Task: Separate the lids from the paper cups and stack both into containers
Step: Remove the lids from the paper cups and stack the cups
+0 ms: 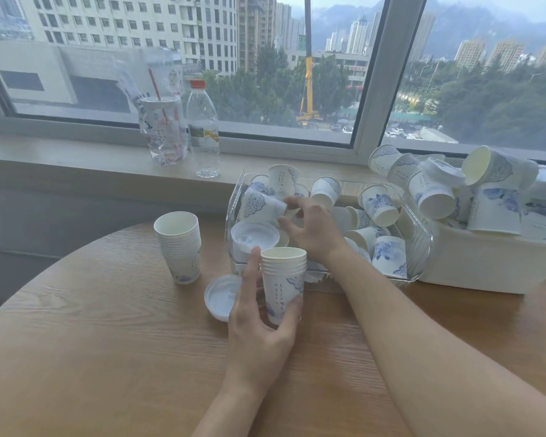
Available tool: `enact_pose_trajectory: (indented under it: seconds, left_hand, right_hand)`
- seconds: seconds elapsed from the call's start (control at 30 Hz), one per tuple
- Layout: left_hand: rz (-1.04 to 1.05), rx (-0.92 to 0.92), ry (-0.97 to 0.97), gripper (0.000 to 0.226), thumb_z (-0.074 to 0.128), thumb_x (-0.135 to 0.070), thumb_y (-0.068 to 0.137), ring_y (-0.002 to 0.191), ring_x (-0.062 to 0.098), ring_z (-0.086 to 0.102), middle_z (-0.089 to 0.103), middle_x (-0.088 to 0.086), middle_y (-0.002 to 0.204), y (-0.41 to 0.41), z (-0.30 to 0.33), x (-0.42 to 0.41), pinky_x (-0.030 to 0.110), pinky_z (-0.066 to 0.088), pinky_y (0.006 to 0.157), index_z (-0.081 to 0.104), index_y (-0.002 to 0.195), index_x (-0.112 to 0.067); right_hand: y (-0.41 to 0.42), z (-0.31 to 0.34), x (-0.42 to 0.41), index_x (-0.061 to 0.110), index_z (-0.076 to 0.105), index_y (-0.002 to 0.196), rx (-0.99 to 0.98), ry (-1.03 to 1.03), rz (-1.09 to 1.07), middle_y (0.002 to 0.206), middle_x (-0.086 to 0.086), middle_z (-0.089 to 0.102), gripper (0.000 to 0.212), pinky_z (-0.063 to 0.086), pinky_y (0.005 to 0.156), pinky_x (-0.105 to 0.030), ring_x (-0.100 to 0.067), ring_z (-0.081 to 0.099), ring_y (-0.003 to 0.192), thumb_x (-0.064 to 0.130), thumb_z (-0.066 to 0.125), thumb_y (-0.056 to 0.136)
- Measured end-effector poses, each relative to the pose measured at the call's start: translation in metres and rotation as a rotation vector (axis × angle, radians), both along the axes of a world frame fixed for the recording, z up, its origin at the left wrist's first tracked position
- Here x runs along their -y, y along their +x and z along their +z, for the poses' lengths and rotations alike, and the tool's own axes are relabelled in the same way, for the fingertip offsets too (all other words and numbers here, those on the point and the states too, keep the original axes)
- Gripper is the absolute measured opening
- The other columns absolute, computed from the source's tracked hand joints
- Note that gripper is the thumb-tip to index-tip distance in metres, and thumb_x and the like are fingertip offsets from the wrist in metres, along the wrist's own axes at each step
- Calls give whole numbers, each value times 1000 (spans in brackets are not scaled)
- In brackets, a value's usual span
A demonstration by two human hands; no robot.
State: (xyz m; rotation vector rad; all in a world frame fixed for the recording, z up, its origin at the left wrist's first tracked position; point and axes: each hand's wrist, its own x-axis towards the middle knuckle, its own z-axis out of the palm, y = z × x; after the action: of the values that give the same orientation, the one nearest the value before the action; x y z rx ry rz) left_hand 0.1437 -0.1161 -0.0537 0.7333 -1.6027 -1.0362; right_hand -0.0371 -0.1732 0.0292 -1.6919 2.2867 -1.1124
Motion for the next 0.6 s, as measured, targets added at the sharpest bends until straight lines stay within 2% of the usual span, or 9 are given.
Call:
enact_pose_trajectory:
  seconds: [0.07, 0.13, 0.2, 0.27, 0.3, 0.47, 0.5, 0.6]
  left_hand:
    - [-4, 18, -9, 92, 81, -33, 82, 115, 18, 67, 66, -14, 130, 1, 1, -1, 47, 58, 96, 32, 158, -49]
    - [-13, 22, -15, 93, 83, -31, 82, 116, 17, 67, 66, -17, 130, 1, 2, -2, 45, 58, 97, 33, 158, -49]
    - [-34, 32, -21, 95, 86, -24, 84, 117, 15, 67, 64, -21, 130, 1, 2, -2, 41, 57, 98, 33, 159, -47]
    - [-55, 50, -39, 98, 88, -20, 84, 117, 13, 67, 63, -25, 128, -1, 3, -3, 36, 57, 97, 32, 160, -45]
    - [-68, 58, -44, 99, 88, -20, 83, 117, 13, 67, 64, -25, 127, -2, 3, -4, 35, 58, 96, 31, 160, -45]
    - [-147, 83, -33, 105, 89, -17, 82, 110, 13, 71, 68, -19, 124, -6, 1, -7, 33, 62, 86, 27, 161, -49]
    - [-155, 92, -44, 106, 89, -15, 82, 109, 14, 72, 68, -17, 126, -7, 1, -7, 35, 63, 85, 27, 161, -48]
    - [-181, 120, -77, 106, 87, -16, 82, 112, 16, 72, 67, -10, 133, -9, 0, -8, 40, 63, 87, 26, 162, -48]
  right_hand:
    - [-2, 3, -9, 17, 61, 138, 12, -58, -10, 128, -1, 66, 41, 49, 99, -36, -19, 61, 113, 32, 68, 100]
    - [-2, 9, -23, 19, 62, 138, 64, -142, -26, 123, 5, 67, 41, 46, 87, -22, -11, 61, 107, 34, 67, 100]
    - [-1, 11, -43, 22, 64, 131, 220, -249, -22, 114, 14, 69, 34, 46, 81, -15, -3, 63, 102, 34, 69, 100]
    - [4, 9, -69, 23, 66, 127, 424, -339, 17, 111, 13, 71, 30, 52, 83, -16, 2, 65, 104, 33, 70, 99]
    - [7, 4, -82, 23, 67, 127, 491, -366, 32, 113, 10, 73, 29, 53, 86, -19, -1, 66, 107, 33, 70, 99]
    - [22, -27, -127, 26, 70, 123, 633, -388, 47, 113, 3, 75, 31, 58, 87, -29, -19, 70, 107, 39, 72, 95]
    - [23, -33, -130, 27, 71, 121, 642, -389, 50, 112, 3, 75, 27, 58, 88, -31, -20, 71, 106, 37, 72, 96]
    - [27, -45, -139, 24, 71, 117, 666, -400, 64, 109, 3, 76, 19, 56, 85, -25, -14, 70, 102, 30, 70, 99]
